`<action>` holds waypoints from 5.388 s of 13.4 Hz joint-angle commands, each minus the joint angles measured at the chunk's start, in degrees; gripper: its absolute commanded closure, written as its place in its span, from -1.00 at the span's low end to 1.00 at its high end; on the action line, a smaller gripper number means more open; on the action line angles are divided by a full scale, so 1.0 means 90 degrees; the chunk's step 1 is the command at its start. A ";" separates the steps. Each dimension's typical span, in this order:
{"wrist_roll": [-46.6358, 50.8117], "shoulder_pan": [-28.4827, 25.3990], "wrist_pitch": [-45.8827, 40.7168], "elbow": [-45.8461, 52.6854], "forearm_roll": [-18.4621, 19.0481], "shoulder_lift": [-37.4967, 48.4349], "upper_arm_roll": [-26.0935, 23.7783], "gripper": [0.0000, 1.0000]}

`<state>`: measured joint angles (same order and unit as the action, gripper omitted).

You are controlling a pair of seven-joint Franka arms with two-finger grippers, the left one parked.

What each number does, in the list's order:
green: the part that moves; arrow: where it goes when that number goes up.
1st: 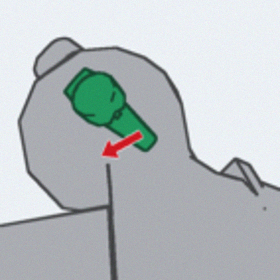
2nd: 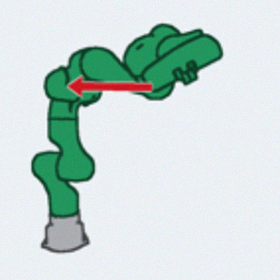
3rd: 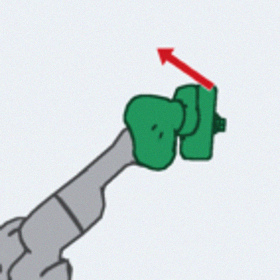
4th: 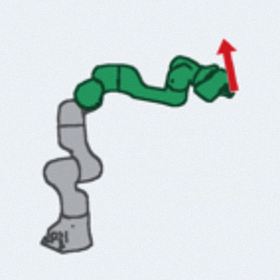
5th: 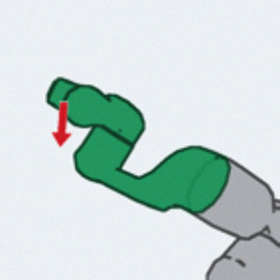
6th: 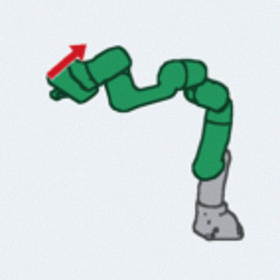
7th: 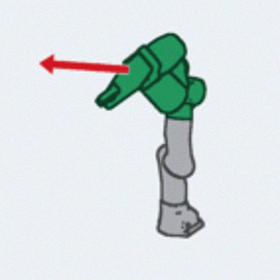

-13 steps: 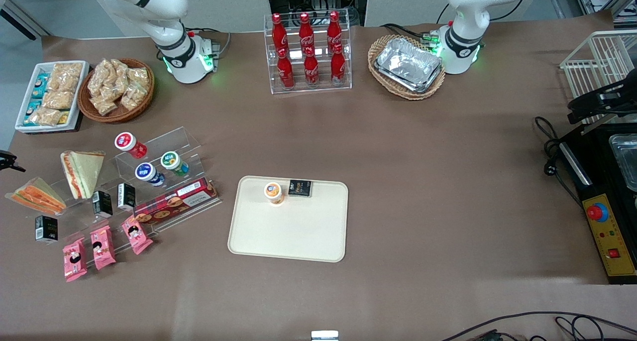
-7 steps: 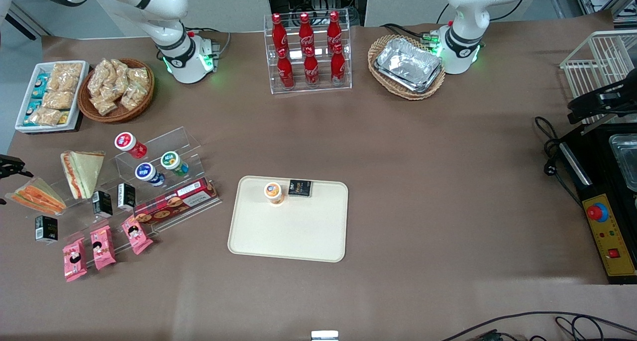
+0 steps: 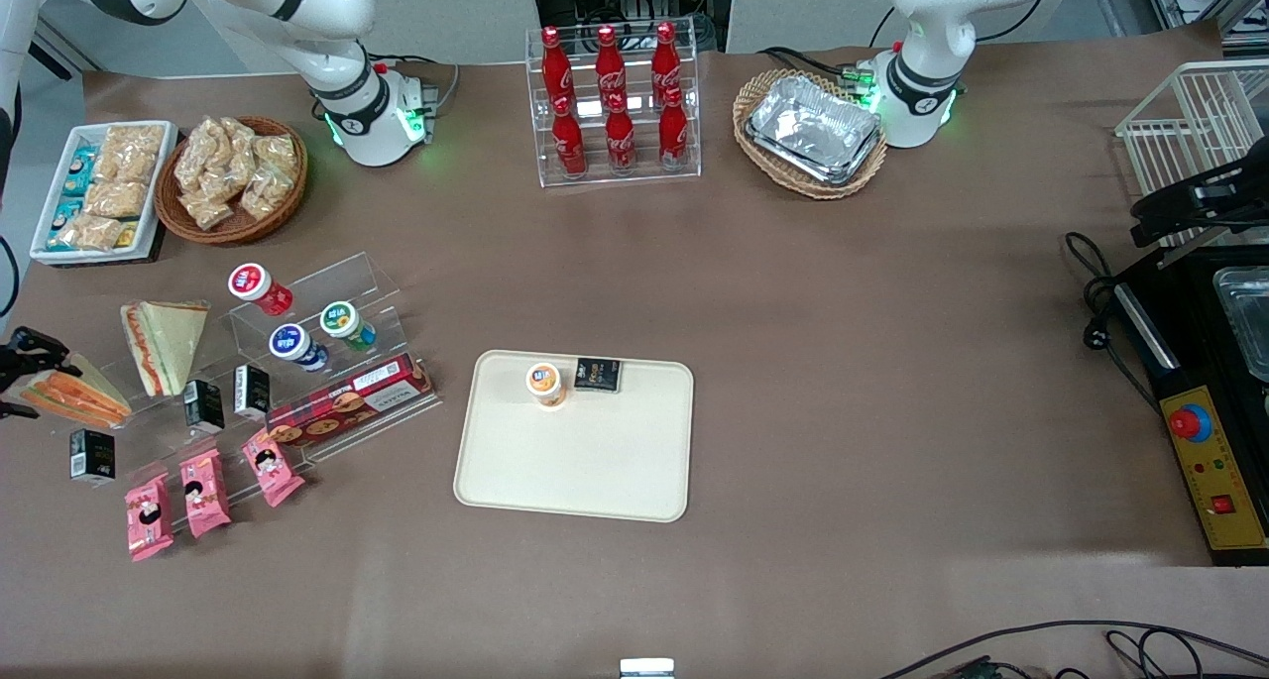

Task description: Place sandwich on tray

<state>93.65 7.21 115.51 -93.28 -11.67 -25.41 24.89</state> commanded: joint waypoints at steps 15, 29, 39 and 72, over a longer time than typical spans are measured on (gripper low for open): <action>-0.0474 -0.1423 -0.0568 -0.0036 -0.0158 0.1622 0.0018 0.70; 0.2815 -0.4959 -0.0024 0.0891 -0.0070 0.0325 0.0028 0.84; 0.4751 -0.5810 0.2349 0.2034 -0.0119 -0.1863 -0.0166 0.81; 0.1358 -0.5049 0.0548 0.1751 0.0007 -0.0684 -0.1125 -1.00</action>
<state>115.94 -39.09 126.34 -76.00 -12.43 -35.94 15.03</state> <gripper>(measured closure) 0.000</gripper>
